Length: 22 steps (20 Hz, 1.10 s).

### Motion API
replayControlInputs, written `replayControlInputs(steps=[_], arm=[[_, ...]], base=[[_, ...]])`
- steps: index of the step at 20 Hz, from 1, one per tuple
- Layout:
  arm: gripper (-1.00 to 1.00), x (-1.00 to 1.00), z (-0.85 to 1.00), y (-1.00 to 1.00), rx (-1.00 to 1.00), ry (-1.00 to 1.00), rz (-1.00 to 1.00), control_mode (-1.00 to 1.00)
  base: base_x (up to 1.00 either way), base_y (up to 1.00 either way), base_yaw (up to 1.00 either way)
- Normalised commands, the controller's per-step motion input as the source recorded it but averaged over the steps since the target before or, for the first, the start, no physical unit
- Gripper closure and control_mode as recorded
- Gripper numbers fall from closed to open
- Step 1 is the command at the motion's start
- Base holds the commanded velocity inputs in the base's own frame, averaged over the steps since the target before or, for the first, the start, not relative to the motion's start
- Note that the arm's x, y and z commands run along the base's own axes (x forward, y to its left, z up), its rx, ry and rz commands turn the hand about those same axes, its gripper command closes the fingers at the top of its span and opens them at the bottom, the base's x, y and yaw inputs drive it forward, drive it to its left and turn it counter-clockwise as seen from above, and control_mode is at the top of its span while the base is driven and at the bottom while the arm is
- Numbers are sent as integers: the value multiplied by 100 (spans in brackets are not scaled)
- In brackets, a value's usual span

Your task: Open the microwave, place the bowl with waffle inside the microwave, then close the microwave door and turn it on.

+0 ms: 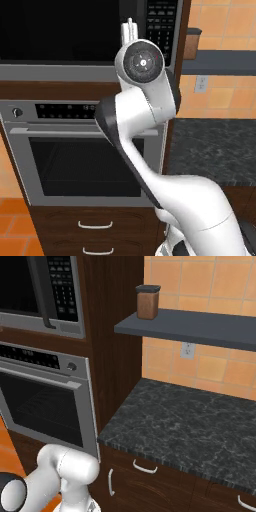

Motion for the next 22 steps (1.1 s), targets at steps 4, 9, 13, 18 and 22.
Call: replayControlInputs(steps=[4, 9, 13, 18, 22], arm=[[-100, -96, -42, -94, 0, 0, -10, -100], [-100, -40, -56, -68, -3, 0, -6, -100], [-100, 7, -2, -36, 0, 0, -16, -100], [-100, 57, 9, -3, 0, 5, -15, -100], [-100, 58, 8, 0, 0, 6, -12, -100]], base=[[0, 0, 0], [0, 0, 0], [0, 0, 0], [0, 0, 0], [0, 0, 0]])
